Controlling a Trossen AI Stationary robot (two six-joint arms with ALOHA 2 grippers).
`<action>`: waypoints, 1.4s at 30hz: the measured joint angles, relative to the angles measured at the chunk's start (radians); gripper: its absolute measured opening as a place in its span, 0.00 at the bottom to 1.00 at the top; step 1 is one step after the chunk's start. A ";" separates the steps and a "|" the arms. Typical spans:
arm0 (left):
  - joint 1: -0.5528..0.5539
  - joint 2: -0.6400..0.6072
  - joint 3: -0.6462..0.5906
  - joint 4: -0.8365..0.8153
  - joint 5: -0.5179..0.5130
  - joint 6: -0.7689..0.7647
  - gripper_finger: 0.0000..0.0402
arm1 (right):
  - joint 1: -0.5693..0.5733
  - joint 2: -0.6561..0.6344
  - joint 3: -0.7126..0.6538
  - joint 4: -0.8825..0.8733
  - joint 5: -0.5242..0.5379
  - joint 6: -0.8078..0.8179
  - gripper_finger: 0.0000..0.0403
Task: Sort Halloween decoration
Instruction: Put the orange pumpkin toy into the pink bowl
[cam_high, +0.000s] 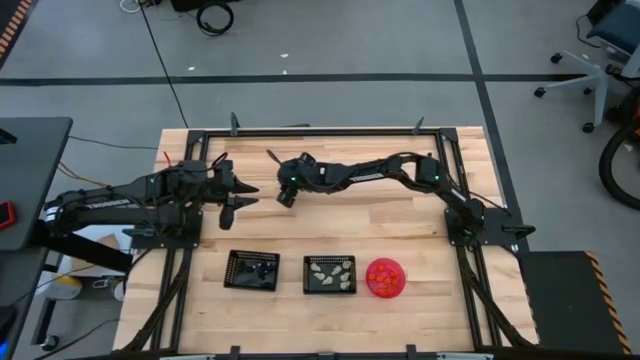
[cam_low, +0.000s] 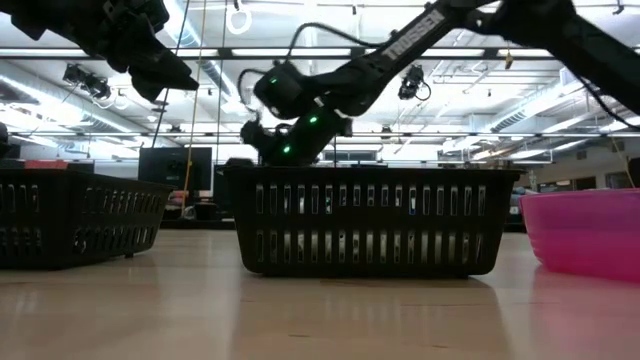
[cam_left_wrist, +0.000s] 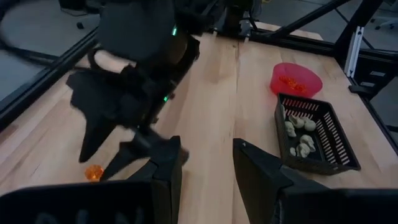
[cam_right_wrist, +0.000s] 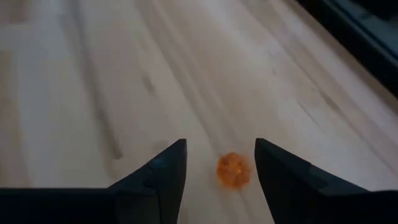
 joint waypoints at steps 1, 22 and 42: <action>0.000 0.004 0.000 0.001 0.000 0.000 0.29 | 0.002 0.018 0.027 -0.023 0.026 0.005 0.48; 0.000 0.006 0.000 -0.001 0.000 0.000 0.29 | -0.043 0.049 0.078 -0.109 -0.052 0.046 0.48; 0.000 0.006 0.000 0.035 0.000 0.000 0.29 | -0.052 0.048 0.231 -0.281 -0.048 0.109 0.48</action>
